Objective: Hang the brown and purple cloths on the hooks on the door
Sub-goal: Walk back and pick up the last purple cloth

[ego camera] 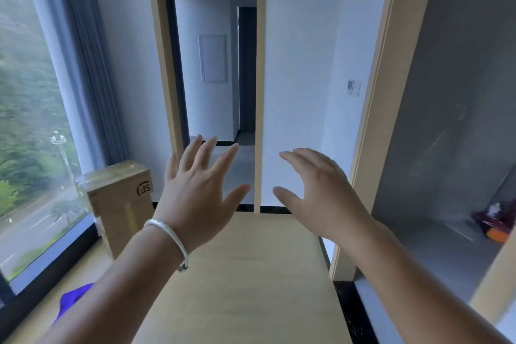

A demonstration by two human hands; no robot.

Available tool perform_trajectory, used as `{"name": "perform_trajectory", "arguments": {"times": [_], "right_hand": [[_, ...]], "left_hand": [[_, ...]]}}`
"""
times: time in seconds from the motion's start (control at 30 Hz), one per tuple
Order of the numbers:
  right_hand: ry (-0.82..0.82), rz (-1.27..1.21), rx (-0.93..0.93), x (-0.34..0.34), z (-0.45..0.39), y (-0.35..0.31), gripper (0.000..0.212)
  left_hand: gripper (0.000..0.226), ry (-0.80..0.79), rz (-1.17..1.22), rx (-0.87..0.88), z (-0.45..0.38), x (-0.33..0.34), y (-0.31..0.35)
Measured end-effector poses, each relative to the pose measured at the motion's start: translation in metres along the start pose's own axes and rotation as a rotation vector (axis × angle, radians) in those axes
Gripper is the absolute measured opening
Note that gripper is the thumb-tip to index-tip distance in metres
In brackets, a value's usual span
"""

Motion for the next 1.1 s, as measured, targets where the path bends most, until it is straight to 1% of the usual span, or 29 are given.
{"name": "perform_trajectory", "arguments": {"times": [0.13,0.33,0.5,0.63,0.77,0.87,1.1], "right_hand": [[-0.008,0.043,0.032,0.025,-0.061,0.021,0.061],[0.032,0.083,0.068,0.06,-0.149,0.046,0.06],[0.011,0.104,0.08,0.096,-0.196,0.068,0.06],[0.006,0.119,0.082,0.122,-0.233,0.09,0.059],[0.007,0.124,0.07,0.154,-0.281,0.12,0.059],[0.009,0.116,0.06,0.181,-0.324,0.148,0.059],[0.005,0.079,0.012,0.24,-0.425,0.215,0.06]], "left_hand": [[0.071,0.018,0.05,0.04,-0.069,0.034,-0.024],[0.072,0.031,0.093,0.079,-0.164,0.074,-0.065],[0.076,-0.004,0.11,0.092,-0.219,0.111,-0.083],[0.074,-0.029,0.118,0.095,-0.259,0.144,-0.093],[0.077,-0.036,0.1,0.095,-0.306,0.177,-0.104],[0.078,-0.01,0.078,0.078,-0.348,0.202,-0.113],[0.072,-0.017,-0.021,0.043,-0.447,0.268,-0.134]]}}
Point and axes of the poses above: each hand's wrist, its own z-axis away from the middle knuckle, its own x-axis out of the palm, y = z × x, the point moved 5 cm from there along -z, towards the middle knuckle, and after that the axes turned 11 degrees about z, right-handed, at the moved point
